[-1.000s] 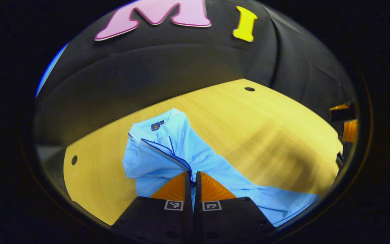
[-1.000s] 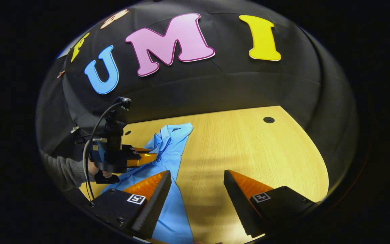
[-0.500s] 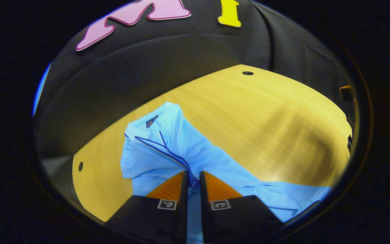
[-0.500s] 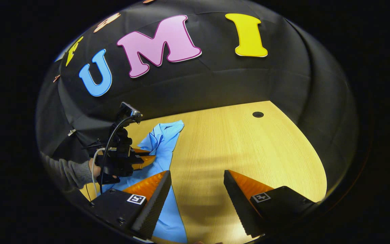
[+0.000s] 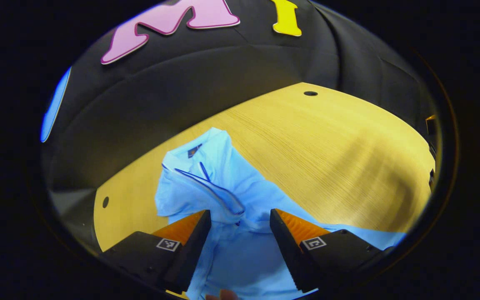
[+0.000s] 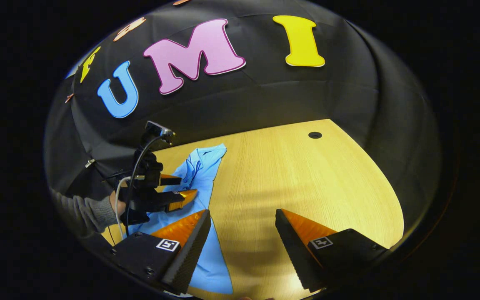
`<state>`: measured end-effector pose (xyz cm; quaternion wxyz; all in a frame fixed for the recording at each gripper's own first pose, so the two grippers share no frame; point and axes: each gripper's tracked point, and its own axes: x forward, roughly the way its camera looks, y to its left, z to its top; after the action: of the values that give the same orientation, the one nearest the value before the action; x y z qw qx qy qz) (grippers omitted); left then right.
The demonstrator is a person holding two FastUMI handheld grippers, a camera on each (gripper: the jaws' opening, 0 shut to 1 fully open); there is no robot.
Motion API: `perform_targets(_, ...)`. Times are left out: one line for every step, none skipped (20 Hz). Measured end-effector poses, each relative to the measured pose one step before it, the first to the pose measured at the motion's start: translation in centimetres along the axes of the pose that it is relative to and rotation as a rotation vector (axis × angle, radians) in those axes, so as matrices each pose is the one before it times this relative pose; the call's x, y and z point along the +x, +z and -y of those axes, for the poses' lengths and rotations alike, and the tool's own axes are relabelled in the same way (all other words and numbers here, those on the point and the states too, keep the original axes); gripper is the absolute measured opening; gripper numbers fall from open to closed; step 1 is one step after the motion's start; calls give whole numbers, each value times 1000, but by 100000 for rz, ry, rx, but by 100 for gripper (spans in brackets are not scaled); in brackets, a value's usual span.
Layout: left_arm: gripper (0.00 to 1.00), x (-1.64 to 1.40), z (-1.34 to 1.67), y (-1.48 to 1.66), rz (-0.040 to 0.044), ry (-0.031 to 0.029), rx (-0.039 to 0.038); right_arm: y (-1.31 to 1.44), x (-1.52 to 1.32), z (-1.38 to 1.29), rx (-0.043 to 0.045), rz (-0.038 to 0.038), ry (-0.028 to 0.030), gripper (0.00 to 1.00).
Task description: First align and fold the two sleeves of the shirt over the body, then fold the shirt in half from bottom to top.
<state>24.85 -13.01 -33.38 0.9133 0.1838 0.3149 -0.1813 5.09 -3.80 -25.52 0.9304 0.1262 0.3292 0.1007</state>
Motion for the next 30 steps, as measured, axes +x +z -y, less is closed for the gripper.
perform_targets(91,-1290,-494,251,1898,1399,-1493,-449,-436,-273,-132,-978,277,97)
perform_targets(91,-1590,-450,154,1745,579,-2498,-574,-408,-344,-606,-1343,303,97)
perform_targets(91,-1989,-391,-317,837,374,-2784,-781,-415,-386,-940,-1714,157,97)
perform_targets(91,-2119,-615,-460,573,854,-2565,-850,-487,-375,-988,-1698,290,98)
perform_targets(91,-2034,-608,-824,0,825,-2023,-1031,-513,-403,-1299,-1979,116,98)
perform_targets(91,-2246,-947,-1162,-402,1864,-1422,-1071,-554,-445,-1241,-2154,429,98)
perform_targets(91,-2123,-846,-1390,-1115,1766,-1475,-1306,-449,-531,-1835,-2284,93,98)
perform_targets(91,-1900,-688,-1488,-1531,987,-1844,-1177,-446,-480,-1731,-2063,-147,98)
perform_targets(91,-1851,-432,-1682,-1367,297,-1764,-1196,-349,-569,-1572,-2130,161,98)
perform_targets(91,-1578,-450,-1620,-1725,-240,-1495,-1116,-154,-624,-977,-2022,185,98)
perform_targets(91,-1224,-711,-1847,-1528,113,-1518,-1120,-47,-608,-391,-2046,196,98)
perform_targets(91,-1105,-520,-1805,-1846,-349,-1508,-1019,92,-493,-290,-2028,243,98)
perform_targets(91,-1052,-604,-1876,-1897,718,-1376,-1026,53,-372,-297,-1777,-203,98)
perform_targets(91,-649,-538,-1740,-2168,1008,-891,-873,227,-394,-436,-1863,-72,98)
perform_targets(91,-408,-373,-1666,-2163,523,-982,-868,229,-228,-283,-1757,-506,98)
perform_targets(91,-327,-141,-1559,-2392,-234,-985,-819,273,-174,-244,-1819,-463,98)
perform_targets(91,-76,-177,-1378,-1835,273,-335,-743,251,-177,-80,-1646,-470,98)
perform_targets(91,-115,-373,-1143,-1187,1208,97,-552,304,-167,-36,-1207,-477,99)
perform_targets(91,247,-431,-880,-1318,759,-197,-643,117,-98,-360,-1541,-413,98)
perform_targets(91,263,-207,-748,-1296,191,-543,-410,210,-67,-582,-886,-814,99)
perform_targets(91,399,-147,-616,-1360,403,-722,-422,327,-74,-656,-881,-452,99)
perform_targets(91,294,-139,-692,-1819,-252,-885,-310,239,-187,-592,-833,-404,98)
perform_targets(91,600,25,-538,-1343,-352,-768,-384,360,-136,-601,-1004,-295,98)
perform_targets(91,106,-105,-545,-1591,15,-289,-163,253,-49,-680,-617,-235,98)
perform_targets(91,501,-249,-562,-1626,471,-126,-133,264,-102,-803,-362,-462,98)
perform_targets(91,382,-152,-482,-1388,225,-77,-86,255,-53,-709,-496,-189,98)
perform_targets(91,284,21,-406,-1383,-123,-214,-127,390,-170,-464,-417,-96,98)
perform_targets(91,-61,74,-58,392,-849,-683,-58,359,-73,-218,-433,5,98)
perform_targets(92,114,138,137,189,-579,-270,-146,428,-8,-343,-497,-141,99)
perform_targets(90,185,173,-119,-638,-722,-337,-184,446,-16,-578,-959,-431,98)
